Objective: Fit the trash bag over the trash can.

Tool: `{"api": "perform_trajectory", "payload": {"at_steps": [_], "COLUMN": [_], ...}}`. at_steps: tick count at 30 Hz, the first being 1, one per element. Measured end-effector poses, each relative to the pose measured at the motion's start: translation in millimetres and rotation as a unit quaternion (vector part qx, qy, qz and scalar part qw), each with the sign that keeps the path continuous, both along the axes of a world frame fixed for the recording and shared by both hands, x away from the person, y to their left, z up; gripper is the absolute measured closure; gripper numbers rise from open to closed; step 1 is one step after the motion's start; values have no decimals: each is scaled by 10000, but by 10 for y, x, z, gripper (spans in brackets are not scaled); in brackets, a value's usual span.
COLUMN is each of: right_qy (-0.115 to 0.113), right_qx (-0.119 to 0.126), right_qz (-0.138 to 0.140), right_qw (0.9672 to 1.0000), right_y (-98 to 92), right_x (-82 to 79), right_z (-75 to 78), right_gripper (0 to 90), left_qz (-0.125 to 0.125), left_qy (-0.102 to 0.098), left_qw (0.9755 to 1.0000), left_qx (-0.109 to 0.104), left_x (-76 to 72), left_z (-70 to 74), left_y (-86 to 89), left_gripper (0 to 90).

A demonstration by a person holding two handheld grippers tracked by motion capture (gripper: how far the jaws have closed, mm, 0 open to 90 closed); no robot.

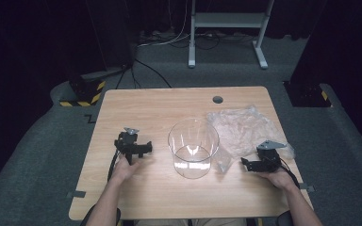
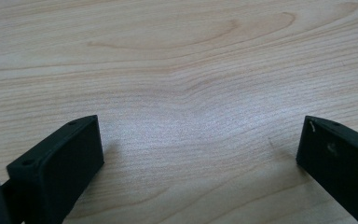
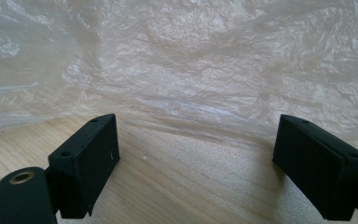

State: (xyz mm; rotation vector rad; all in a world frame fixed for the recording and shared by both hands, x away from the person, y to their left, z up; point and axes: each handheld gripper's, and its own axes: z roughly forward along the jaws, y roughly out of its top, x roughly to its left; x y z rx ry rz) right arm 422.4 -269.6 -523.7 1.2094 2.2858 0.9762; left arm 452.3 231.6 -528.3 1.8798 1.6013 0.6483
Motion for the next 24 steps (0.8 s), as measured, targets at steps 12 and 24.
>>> {"api": "perform_trajectory", "payload": {"at_steps": [12, 24], "right_qy": [26, 420], "right_qx": [-23, -188], "right_qz": [-82, -318], "right_qw": [10000, 9984], "right_y": [-7, -160], "right_x": [-21, -171], "right_z": [7, 114], "right_gripper": [139, 146], "left_qz": [-1, 43], "left_qy": [1, -7], "left_qw": [10000, 10000], "left_qx": [-1, 17], "left_x": [0, 43], "left_z": [0, 0], "left_y": [0, -14], "left_gripper": [4, 0]}}
